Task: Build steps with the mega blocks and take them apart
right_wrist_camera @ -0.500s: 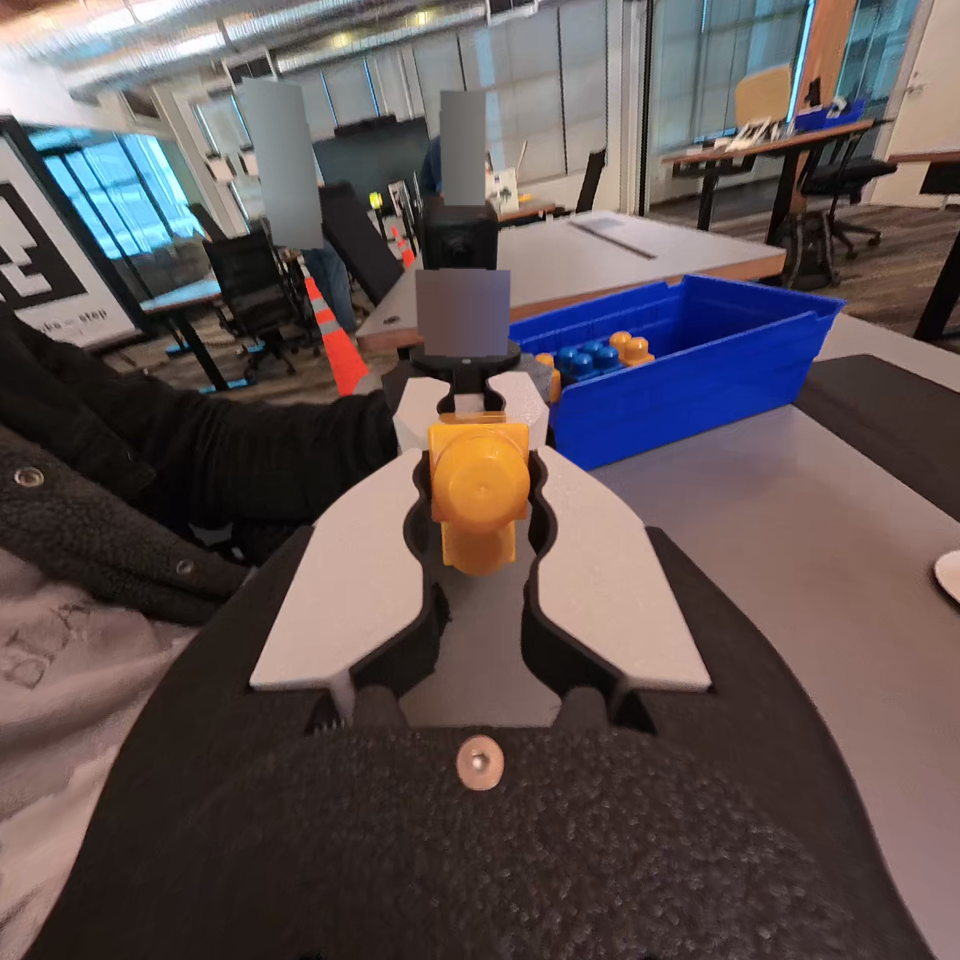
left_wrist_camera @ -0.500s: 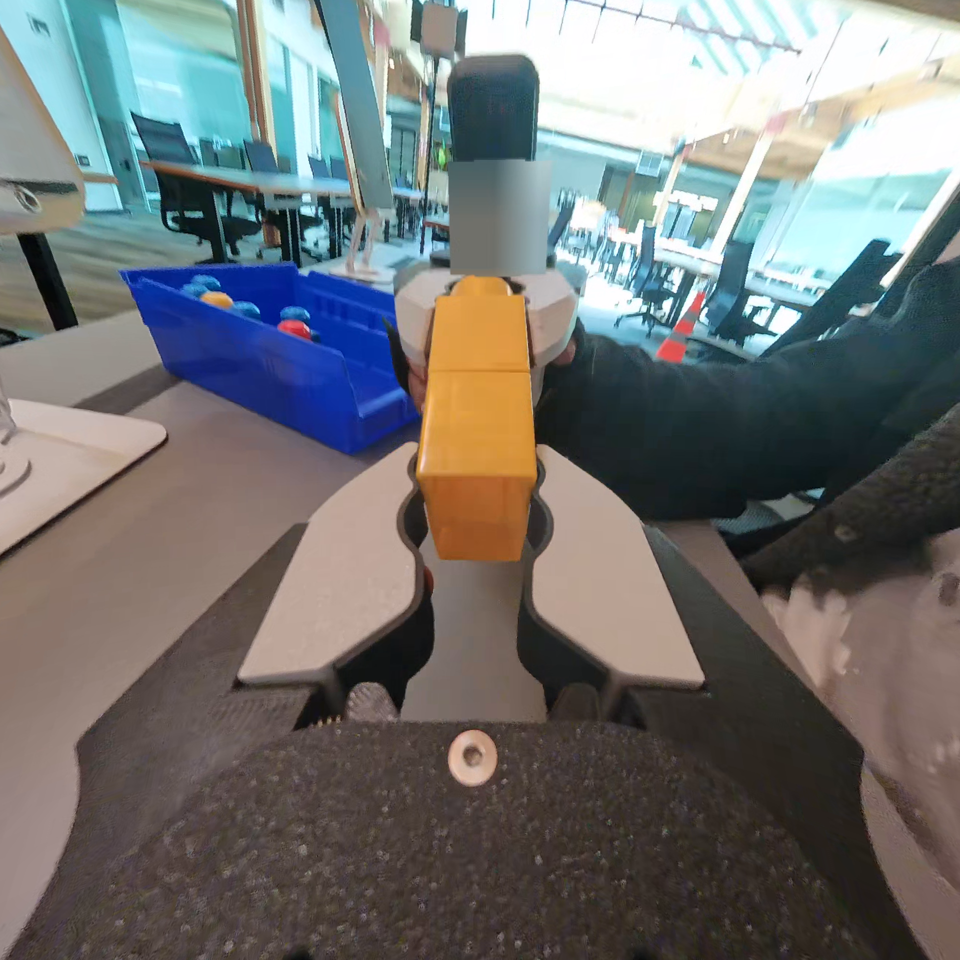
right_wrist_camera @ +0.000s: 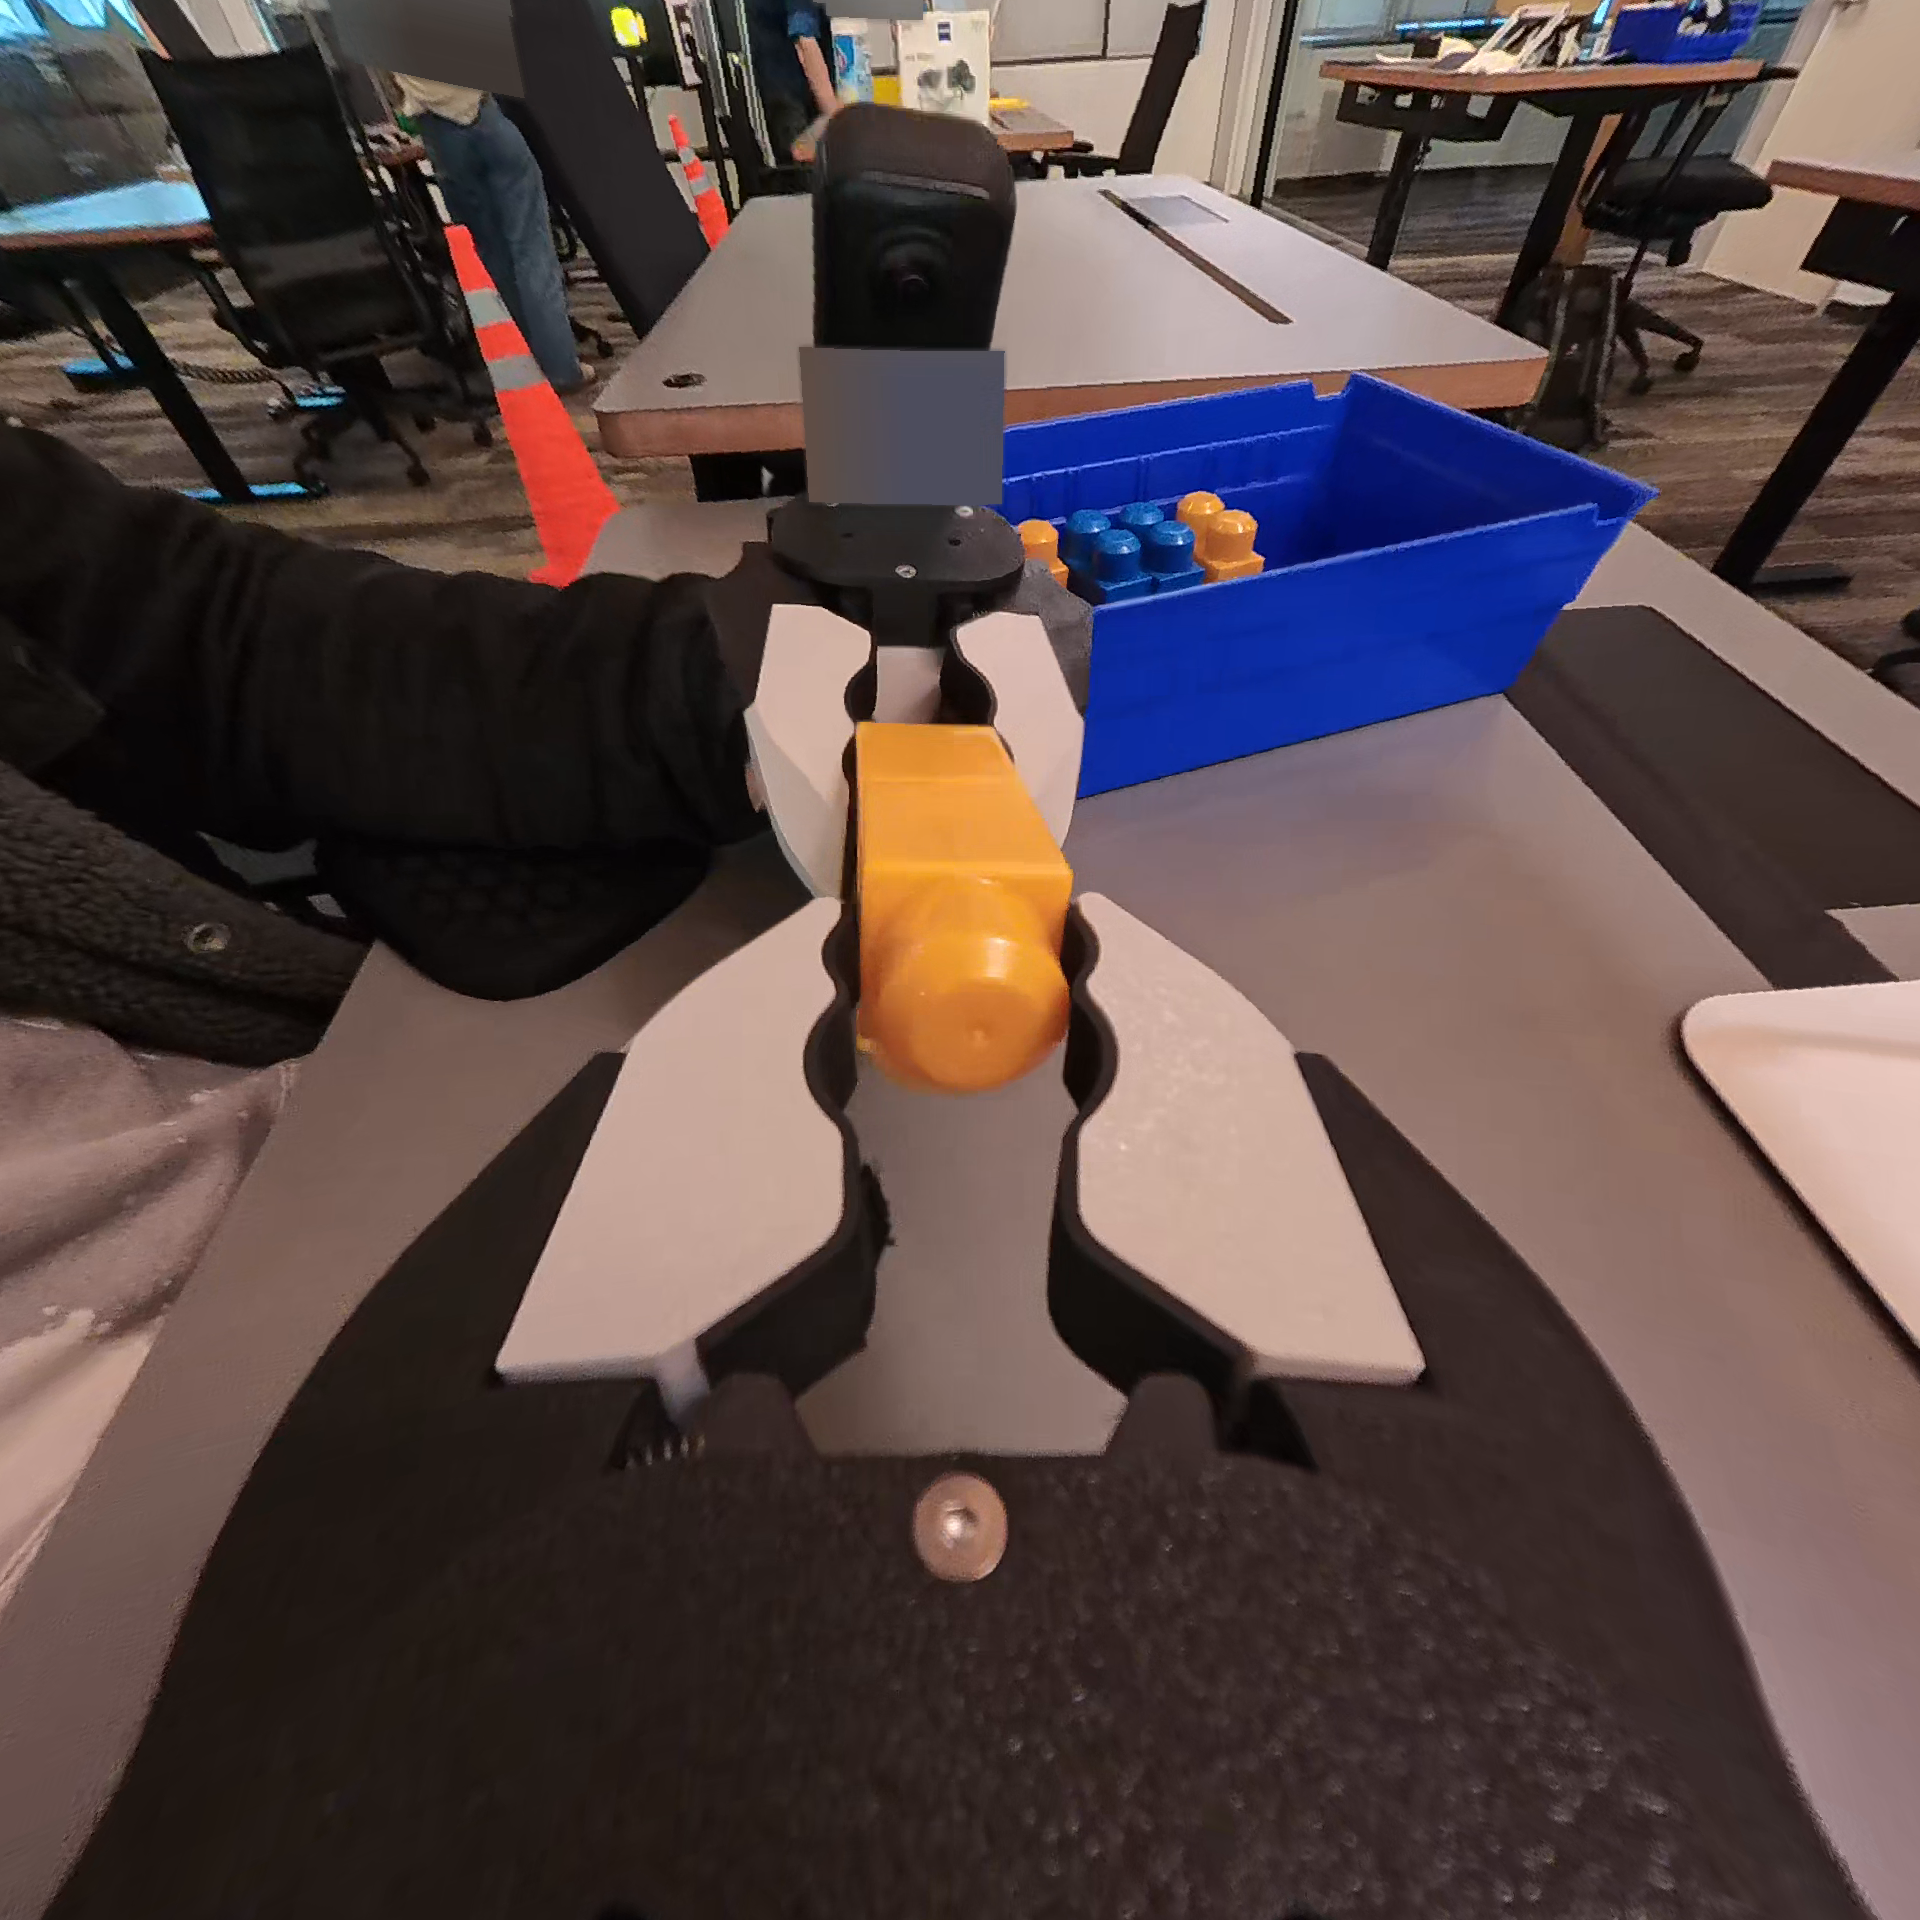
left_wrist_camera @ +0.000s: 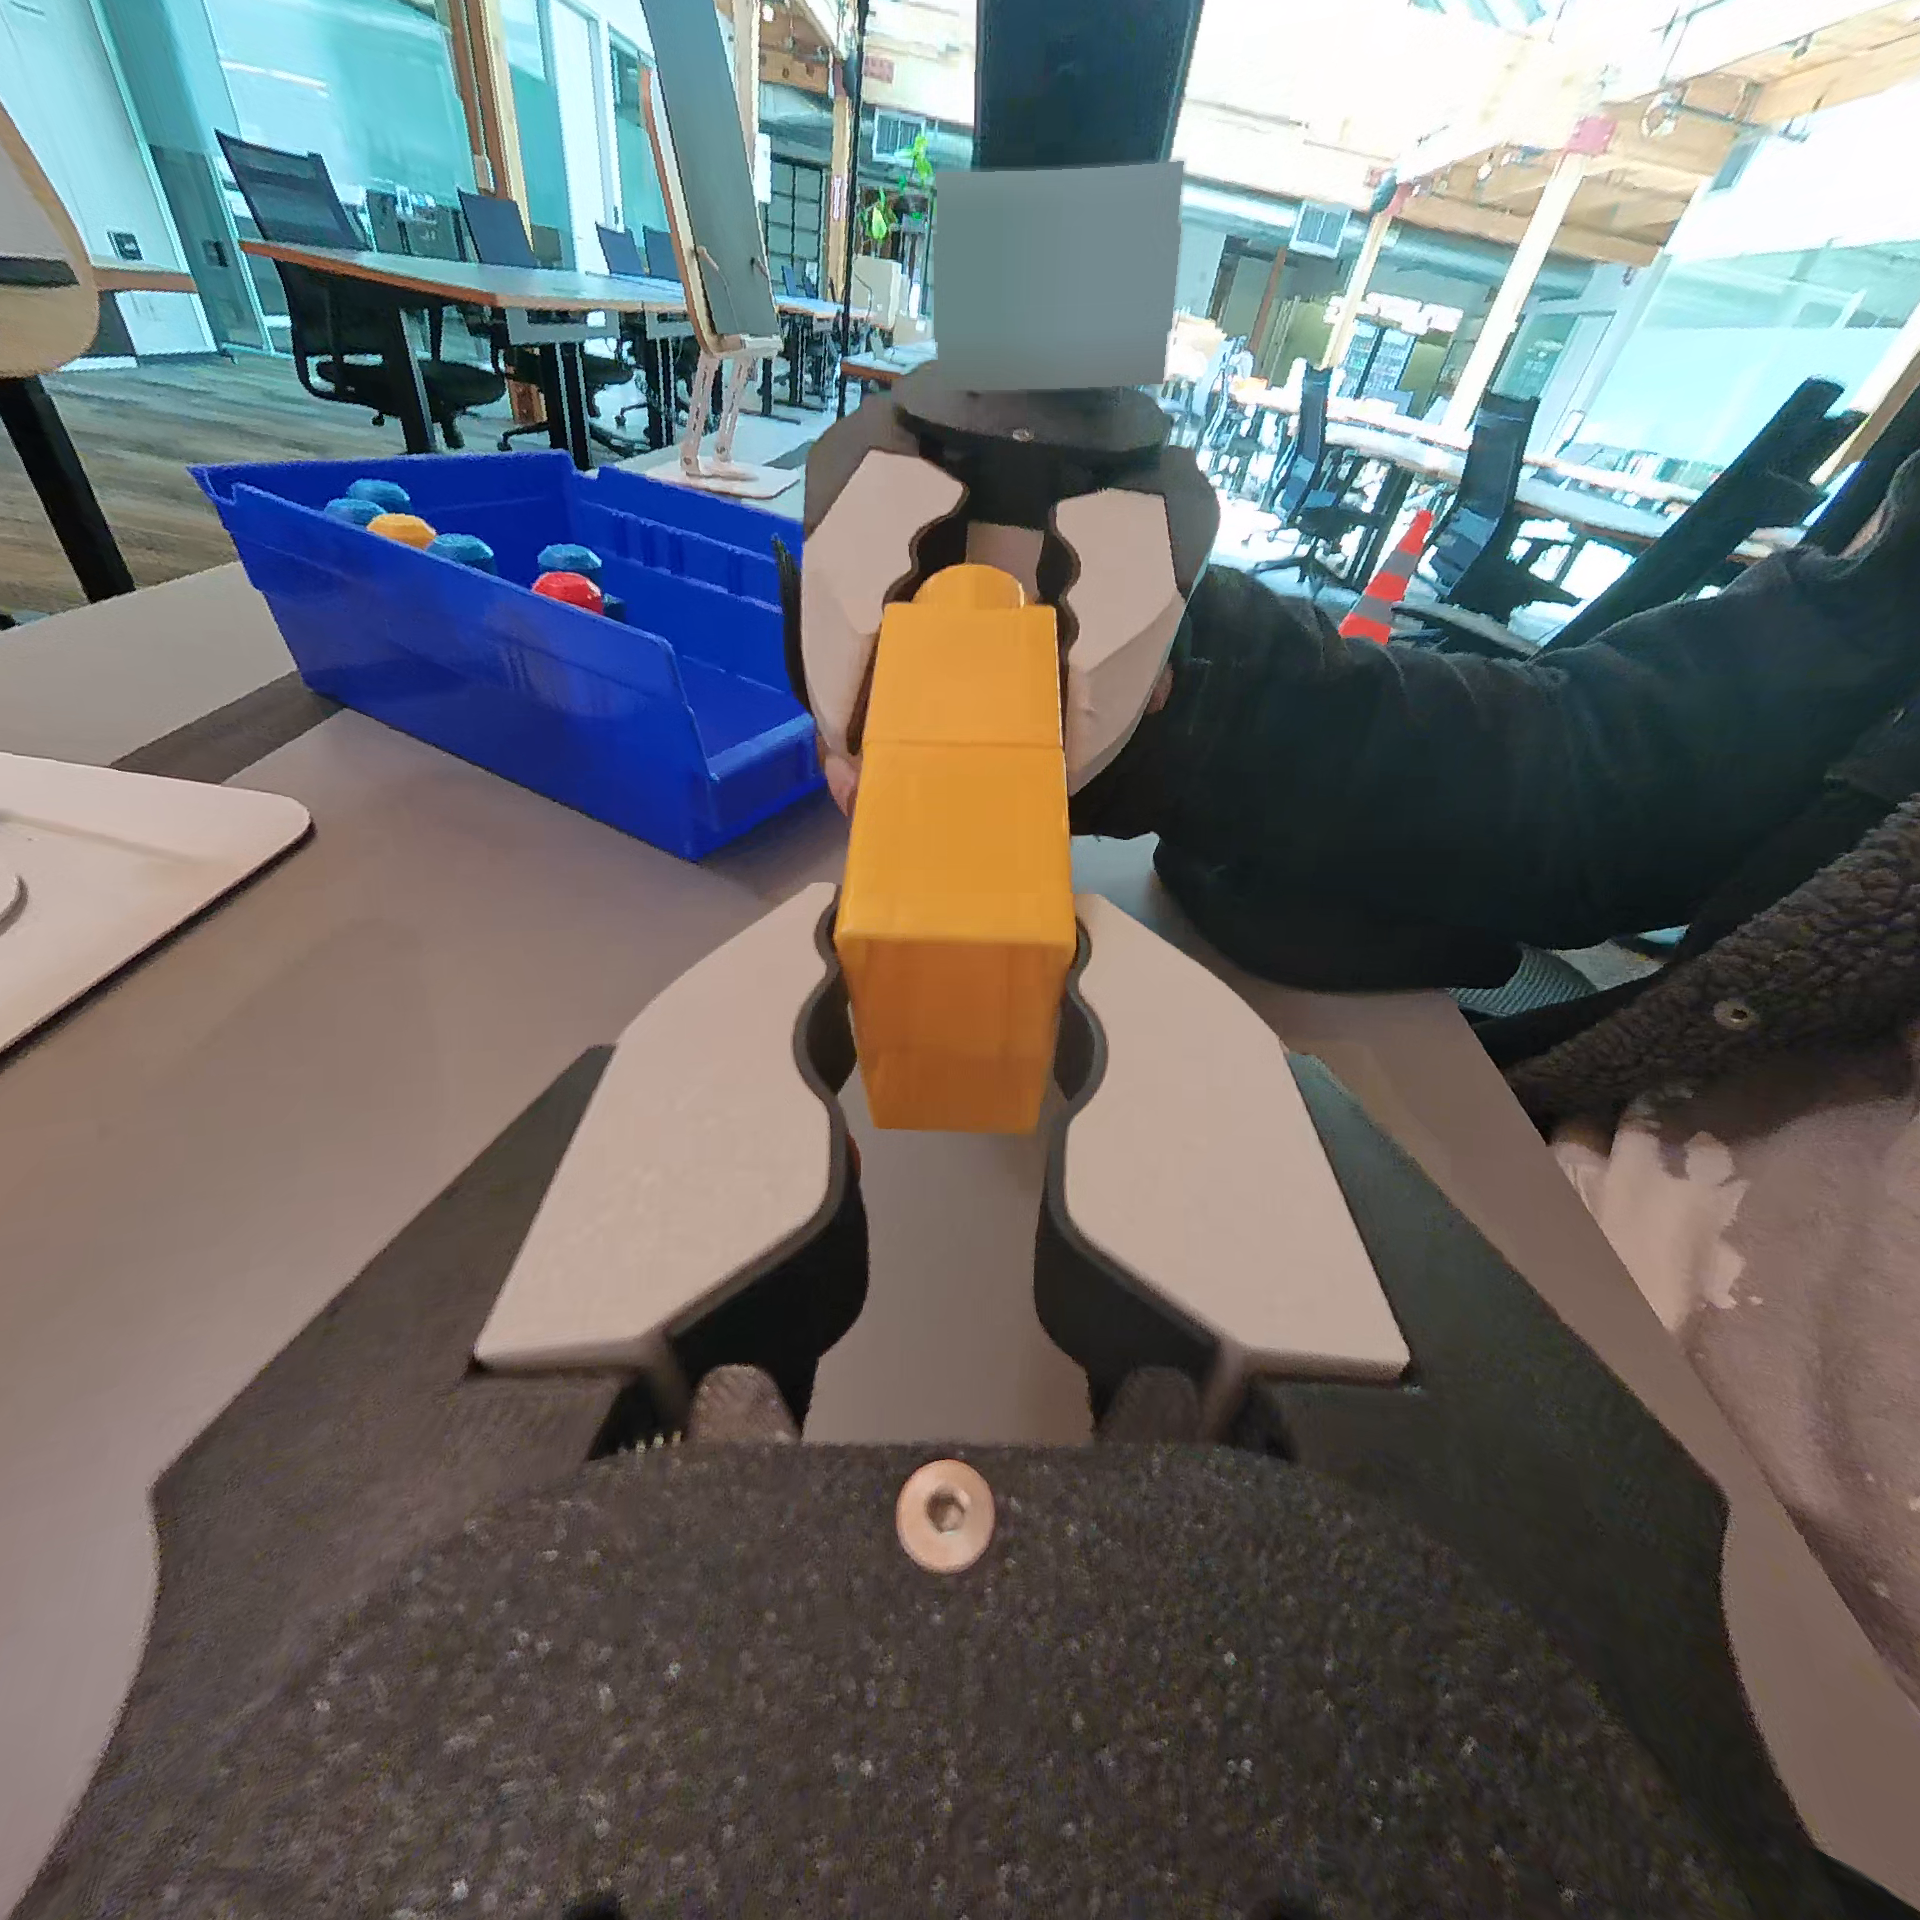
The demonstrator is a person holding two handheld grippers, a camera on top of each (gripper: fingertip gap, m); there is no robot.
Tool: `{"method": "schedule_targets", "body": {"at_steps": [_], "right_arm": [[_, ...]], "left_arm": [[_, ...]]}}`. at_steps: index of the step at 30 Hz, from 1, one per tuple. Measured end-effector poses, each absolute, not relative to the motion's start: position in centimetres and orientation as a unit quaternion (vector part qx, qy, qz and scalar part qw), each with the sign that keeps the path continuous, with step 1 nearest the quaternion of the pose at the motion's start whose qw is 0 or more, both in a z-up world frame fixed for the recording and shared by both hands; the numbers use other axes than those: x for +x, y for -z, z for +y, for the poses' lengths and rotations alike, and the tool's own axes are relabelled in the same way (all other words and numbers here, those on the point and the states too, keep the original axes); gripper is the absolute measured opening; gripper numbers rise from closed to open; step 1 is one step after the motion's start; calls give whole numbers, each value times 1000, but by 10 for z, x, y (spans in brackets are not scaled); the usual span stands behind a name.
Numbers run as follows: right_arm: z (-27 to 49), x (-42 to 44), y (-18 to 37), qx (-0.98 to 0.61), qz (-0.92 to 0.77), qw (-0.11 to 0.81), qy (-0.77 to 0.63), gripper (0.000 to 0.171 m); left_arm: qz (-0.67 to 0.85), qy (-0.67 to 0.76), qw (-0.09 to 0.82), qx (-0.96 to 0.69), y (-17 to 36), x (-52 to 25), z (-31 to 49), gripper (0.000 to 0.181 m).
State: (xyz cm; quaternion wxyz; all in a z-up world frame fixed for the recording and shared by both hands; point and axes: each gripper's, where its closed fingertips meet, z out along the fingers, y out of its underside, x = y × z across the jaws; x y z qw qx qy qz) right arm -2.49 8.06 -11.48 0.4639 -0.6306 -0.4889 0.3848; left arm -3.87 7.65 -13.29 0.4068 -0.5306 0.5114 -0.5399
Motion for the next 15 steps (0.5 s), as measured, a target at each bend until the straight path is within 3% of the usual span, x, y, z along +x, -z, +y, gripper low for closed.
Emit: {"method": "schedule_targets", "body": {"at_steps": [7, 15], "right_arm": [[80, -13, 108, -640, -472, 465, -388, 45], [69, -6, 108, -641, -471, 463, -392, 34]], "left_arm": [[497, 553, 418, -522, 125, -44, 80, 37], [509, 556, 412, -511, 126, -40, 72, 36]]}}
